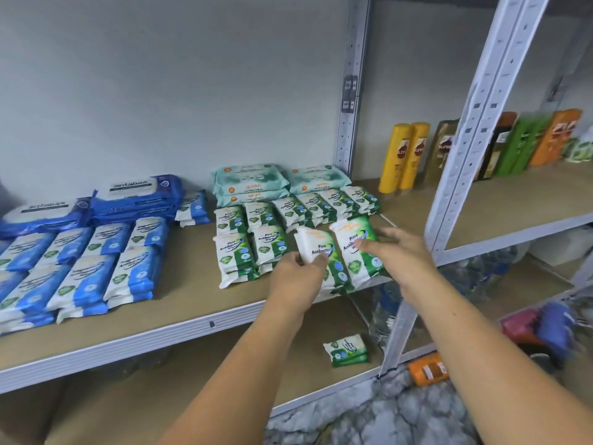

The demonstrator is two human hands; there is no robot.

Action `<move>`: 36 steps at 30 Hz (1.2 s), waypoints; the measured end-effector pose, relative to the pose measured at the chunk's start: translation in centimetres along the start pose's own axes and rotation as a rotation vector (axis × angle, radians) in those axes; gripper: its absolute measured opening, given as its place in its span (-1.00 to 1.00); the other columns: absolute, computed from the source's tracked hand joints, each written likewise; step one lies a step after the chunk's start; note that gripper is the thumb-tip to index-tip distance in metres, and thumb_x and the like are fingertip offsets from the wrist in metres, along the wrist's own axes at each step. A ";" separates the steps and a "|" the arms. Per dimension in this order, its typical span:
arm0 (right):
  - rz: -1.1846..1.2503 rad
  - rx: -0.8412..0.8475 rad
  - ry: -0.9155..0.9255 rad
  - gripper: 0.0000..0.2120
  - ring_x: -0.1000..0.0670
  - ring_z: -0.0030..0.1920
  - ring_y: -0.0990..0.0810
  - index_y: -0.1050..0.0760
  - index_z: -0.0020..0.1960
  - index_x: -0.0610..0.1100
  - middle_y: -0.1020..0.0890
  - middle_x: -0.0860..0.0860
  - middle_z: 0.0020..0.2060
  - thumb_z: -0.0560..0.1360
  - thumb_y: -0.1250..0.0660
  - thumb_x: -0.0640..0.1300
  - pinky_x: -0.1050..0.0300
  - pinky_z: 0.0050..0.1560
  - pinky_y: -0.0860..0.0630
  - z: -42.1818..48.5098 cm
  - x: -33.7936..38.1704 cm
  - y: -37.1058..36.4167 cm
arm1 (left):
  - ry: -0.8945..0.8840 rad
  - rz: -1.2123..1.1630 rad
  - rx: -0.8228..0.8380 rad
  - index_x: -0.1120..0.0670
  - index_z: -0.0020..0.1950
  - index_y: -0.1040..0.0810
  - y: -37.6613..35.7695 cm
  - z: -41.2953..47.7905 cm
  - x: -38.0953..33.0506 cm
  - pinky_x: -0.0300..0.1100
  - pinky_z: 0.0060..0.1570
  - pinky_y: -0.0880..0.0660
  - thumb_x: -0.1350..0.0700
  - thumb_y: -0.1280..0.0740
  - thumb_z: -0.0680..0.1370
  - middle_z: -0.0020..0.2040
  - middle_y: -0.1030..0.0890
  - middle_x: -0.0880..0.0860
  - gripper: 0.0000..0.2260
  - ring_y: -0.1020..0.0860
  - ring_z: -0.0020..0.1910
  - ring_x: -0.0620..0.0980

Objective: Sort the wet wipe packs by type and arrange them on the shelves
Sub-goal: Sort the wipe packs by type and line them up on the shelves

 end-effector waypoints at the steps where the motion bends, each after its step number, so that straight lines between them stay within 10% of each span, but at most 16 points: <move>1: -0.023 -0.005 -0.019 -0.60 0.09 -0.16 -0.68 -0.61 0.14 -0.11 -0.71 0.02 -0.07 0.34 -0.63 -0.17 0.28 -0.30 -0.50 0.9 -0.5 -0.3 | -0.008 0.034 -0.009 0.04 -0.05 -0.60 -0.4 0.6 0.1 -0.08 -0.11 -0.54 -0.13 -0.40 0.53 -0.18 -0.64 0.01 -0.76 -0.59 -0.18 0.04; 10: -0.366 -0.016 -0.164 -0.83 -0.09 -0.14 -0.68 -0.61 -0.21 -0.15 -0.70 -0.03 -0.27 0.37 -0.45 -0.03 -0.04 -0.01 -0.66 5.1 -3.3 -2.1 | -0.171 0.414 -0.143 0.10 0.02 -0.48 -0.8 2.0 -2.1 -0.16 -0.25 -0.31 -0.13 -0.38 0.54 -0.15 -0.57 0.01 -0.69 -0.56 -0.10 0.08; 22: -0.545 -0.018 0.134 -0.44 -0.10 0.35 -0.45 -0.49 0.37 0.11 -0.53 0.05 0.32 0.38 -0.30 0.17 -0.15 0.36 -0.41 3.9 -1.6 -1.8 | -0.293 1.074 -0.137 0.10 0.19 -0.51 -0.4 0.8 -5.4 -0.08 -0.13 -0.47 -0.27 -0.18 0.59 0.07 -0.59 0.07 -0.54 -0.61 0.06 0.16; 36: -0.797 0.175 0.506 -0.42 -0.11 0.26 -0.33 -0.54 0.22 0.03 -0.40 0.08 0.22 0.30 -0.35 -0.43 0.02 0.26 -0.37 -0.3 -0.5 -2.1 | -0.740 1.050 0.066 -0.04 0.34 -0.49 -2.7 -3.2 -4.7 0.05 0.29 -0.40 -0.13 -0.39 0.46 0.24 -0.51 -0.01 -0.53 -0.46 0.27 0.10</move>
Point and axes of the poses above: each hand's wrist, its own z-axis towards the middle knuckle, its own y-axis out of the back of the hand, x = y × z, the point moved 10 cm from there along z, towards the middle knuckle
